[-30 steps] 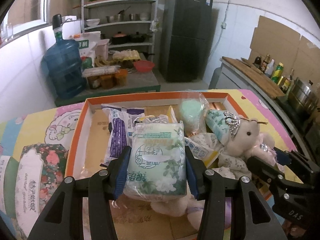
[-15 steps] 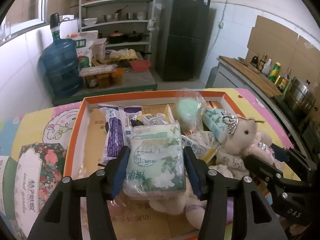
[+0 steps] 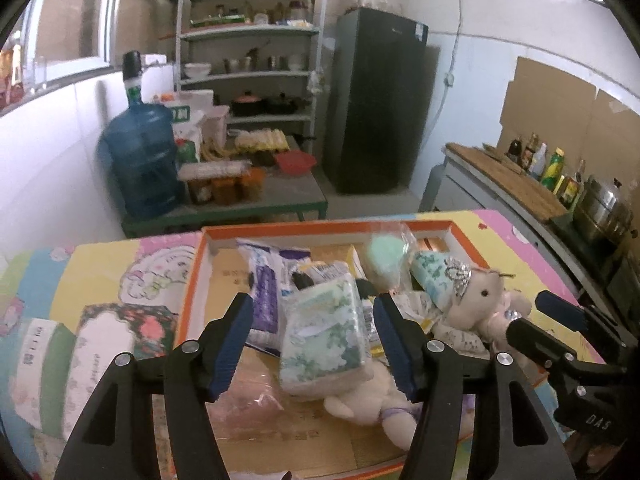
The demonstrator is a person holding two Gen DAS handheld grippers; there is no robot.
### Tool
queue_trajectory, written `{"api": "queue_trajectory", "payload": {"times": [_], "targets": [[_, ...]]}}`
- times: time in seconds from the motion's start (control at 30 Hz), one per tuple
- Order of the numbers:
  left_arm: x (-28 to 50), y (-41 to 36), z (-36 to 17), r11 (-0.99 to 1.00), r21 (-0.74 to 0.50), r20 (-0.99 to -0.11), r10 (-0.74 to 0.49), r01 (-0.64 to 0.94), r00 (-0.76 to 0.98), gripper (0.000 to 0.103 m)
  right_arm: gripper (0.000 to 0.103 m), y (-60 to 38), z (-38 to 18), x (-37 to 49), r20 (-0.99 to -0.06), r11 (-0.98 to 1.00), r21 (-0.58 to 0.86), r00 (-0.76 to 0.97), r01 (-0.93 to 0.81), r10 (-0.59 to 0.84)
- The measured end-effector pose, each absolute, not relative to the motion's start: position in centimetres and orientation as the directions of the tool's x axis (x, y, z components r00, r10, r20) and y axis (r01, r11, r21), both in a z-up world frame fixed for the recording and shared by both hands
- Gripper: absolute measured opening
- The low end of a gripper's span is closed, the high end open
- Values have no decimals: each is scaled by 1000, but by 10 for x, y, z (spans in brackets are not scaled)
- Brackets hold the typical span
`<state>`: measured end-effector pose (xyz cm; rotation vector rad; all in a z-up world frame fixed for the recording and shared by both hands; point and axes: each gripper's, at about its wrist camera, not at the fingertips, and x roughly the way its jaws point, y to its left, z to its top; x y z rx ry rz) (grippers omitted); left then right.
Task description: Organize soft objects
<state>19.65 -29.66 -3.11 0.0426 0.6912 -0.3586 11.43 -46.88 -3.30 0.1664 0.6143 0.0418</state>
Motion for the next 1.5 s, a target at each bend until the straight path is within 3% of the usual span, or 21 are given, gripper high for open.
{"api": "queue_trajectory", "payload": {"times": [0.2, 0.5, 1.17, 1.5], "targets": [[177, -279, -20, 952, -62, -575, -280, 299, 769, 64, 72, -465, -21, 104, -537, 987, 161, 841, 22, 69], [157, -237, -16, 970, -67, -564, -230, 234, 793, 64, 72, -441, -1, 85, -493, 989, 149, 867, 5, 70], [82, -138, -7, 992, -57, -536, -123, 110, 835, 64, 72, -341, 13, 40, -483, 984, 144, 861, -101, 159], [33, -109, 1, 993, -39, -502, -119, 115, 857, 64, 72, -293, 19, 9, -476, 989, 117, 869, -90, 135]]}}
